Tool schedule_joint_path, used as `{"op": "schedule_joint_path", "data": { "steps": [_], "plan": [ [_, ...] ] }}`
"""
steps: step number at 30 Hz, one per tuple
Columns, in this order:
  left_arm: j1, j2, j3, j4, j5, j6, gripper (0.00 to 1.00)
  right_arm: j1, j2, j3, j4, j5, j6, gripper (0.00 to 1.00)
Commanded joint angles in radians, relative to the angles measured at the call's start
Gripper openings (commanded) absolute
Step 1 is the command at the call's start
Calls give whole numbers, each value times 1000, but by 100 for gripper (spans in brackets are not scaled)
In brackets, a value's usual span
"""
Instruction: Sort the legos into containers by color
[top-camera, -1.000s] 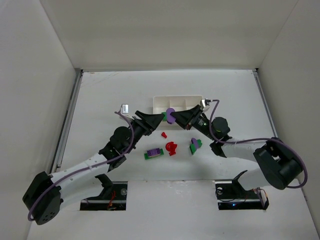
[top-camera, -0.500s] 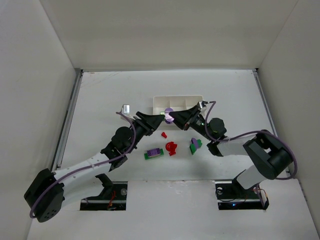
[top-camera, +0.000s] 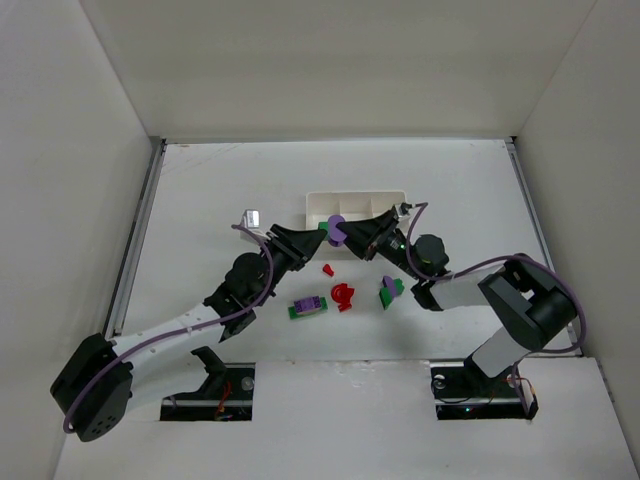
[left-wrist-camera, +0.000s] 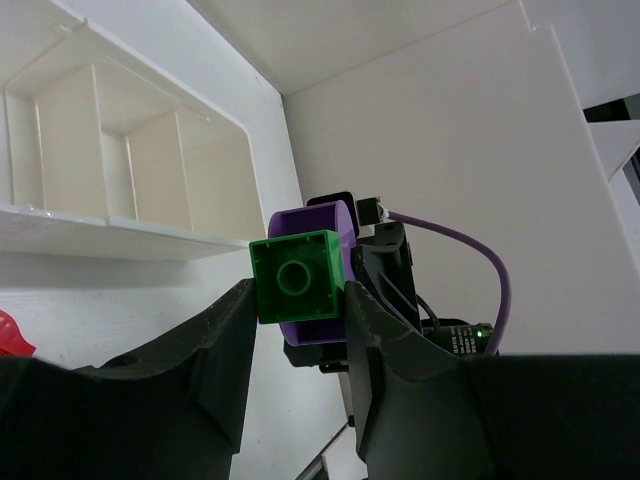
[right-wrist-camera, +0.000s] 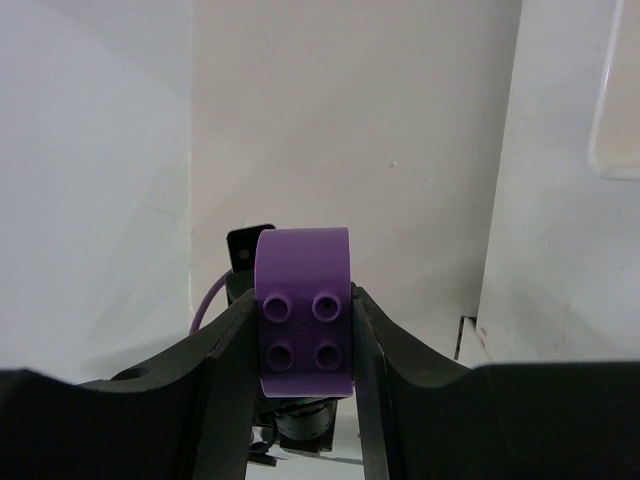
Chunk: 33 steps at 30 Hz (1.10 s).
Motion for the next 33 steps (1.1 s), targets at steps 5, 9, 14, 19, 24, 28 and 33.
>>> {"op": "schedule_joint_path", "data": {
  "steps": [5, 9, 14, 19, 24, 28, 33],
  "plan": [
    [-6, -67, 0, 136, 50, 27, 13, 1, 11, 0, 196, -52, -3, 27],
    [14, -151, -36, 108, 47, 36, 12, -59, -6, -19, 205, -81, -1, 27],
    [60, -228, -56, 10, 42, 48, 11, -94, -9, -3, 169, -119, -24, 27],
    [114, -303, -55, -100, 42, 77, 11, -89, 4, 34, 104, -130, -73, 27],
    [148, -352, -41, -217, 41, 117, 11, -89, -22, 120, -102, -118, -199, 27],
    [154, -343, 0, -326, 31, 172, 11, -73, -55, 253, -455, -35, -422, 27],
    [116, -314, 75, -465, -30, 278, 11, 4, -100, 430, -923, 230, -755, 28]
  ]
}}
